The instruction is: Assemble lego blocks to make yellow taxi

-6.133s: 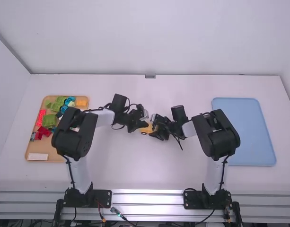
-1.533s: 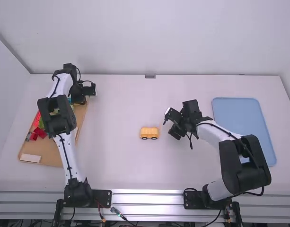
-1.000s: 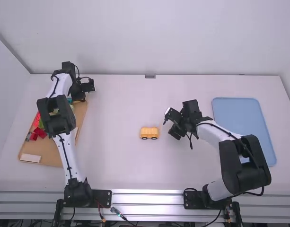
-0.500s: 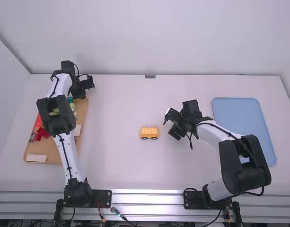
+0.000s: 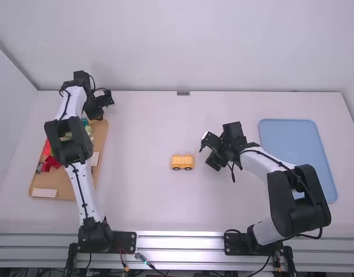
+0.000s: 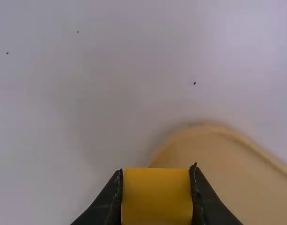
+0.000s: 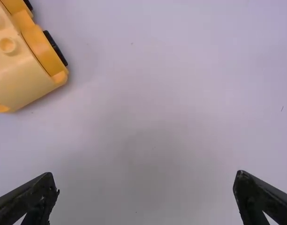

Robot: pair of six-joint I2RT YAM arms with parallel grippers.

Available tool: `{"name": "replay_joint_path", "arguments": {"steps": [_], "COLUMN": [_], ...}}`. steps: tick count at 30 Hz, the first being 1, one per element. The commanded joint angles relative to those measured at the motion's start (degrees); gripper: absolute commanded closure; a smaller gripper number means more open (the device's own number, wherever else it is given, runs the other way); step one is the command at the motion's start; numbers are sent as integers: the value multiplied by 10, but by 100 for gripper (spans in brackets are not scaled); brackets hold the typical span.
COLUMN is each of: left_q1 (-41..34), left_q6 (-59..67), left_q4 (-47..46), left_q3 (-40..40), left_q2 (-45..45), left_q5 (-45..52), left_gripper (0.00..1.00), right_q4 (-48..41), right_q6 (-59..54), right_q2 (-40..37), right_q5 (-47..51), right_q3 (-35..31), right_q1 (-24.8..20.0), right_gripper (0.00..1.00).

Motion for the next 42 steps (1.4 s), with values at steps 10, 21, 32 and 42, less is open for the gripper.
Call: {"name": "replay_joint_path", "arguments": {"steps": [10, 21, 32, 42], "left_q1": [-5, -5, -5, 7], "left_q6": [148, 153, 123, 164], "left_q4": [-188, -80, -58, -68], "left_q3": [49, -46, -52, -53], "left_q2": [6, 6, 6, 6], "left_q5": [47, 45, -7, 12], "left_gripper": [98, 59, 36, 48], "right_q4": [-1, -3, 2, 4], "right_q6": [1, 2, 1, 2], "right_q2": [-8, -8, -8, -8], "right_q5": [-5, -3, -3, -5], "right_q3": [-3, -3, -3, -3], "right_q1": [0, 0, 0, 1], "right_gripper": [1, 1, 1, 1]}}
